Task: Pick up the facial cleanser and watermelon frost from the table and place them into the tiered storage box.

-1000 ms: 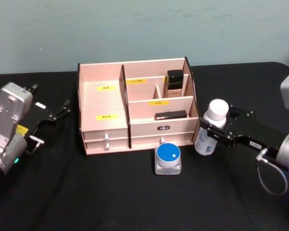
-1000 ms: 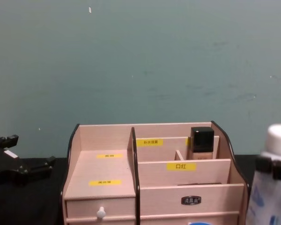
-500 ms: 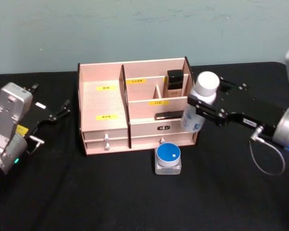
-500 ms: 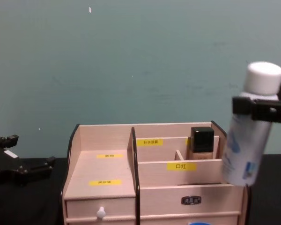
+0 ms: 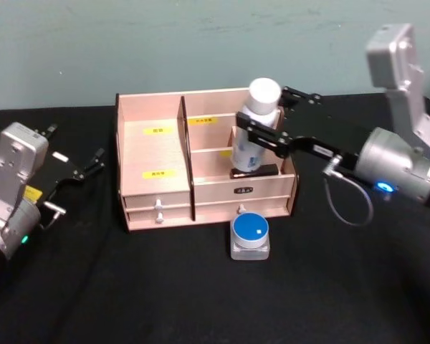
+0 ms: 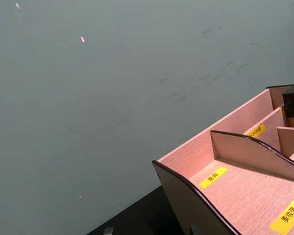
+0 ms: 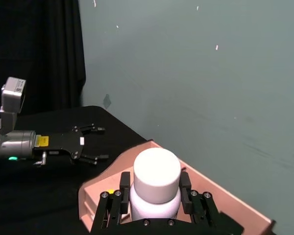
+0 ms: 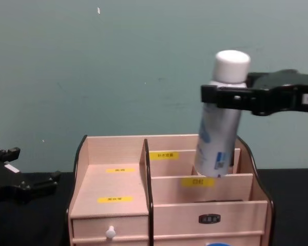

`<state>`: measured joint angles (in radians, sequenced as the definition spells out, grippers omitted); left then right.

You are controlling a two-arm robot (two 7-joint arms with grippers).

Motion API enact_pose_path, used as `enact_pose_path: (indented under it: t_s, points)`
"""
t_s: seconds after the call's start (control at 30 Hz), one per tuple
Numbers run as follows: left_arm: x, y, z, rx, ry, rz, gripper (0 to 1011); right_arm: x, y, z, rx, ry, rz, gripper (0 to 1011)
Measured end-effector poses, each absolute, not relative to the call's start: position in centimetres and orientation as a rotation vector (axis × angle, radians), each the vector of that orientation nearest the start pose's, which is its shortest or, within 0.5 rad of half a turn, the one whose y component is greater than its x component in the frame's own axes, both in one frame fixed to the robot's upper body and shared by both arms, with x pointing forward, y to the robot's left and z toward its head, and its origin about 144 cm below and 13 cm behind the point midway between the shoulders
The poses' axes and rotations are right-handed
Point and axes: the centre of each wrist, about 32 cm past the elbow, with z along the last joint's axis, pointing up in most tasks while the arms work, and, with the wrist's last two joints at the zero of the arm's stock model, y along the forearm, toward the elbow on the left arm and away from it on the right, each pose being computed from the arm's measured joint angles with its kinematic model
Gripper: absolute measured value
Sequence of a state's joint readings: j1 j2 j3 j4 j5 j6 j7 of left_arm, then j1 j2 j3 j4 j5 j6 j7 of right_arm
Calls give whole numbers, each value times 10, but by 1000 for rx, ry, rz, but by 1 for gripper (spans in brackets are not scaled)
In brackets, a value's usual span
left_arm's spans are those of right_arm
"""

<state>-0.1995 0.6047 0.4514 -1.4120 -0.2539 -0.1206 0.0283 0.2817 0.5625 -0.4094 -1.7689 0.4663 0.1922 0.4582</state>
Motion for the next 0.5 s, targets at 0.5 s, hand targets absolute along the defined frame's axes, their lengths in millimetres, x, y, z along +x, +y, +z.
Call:
enact_pose_path:
  t_s: [0.5]
  points:
    - [489, 310, 1140, 304, -285, 1248, 1010, 539, -222, 1255, -128, -143, -706, 600]
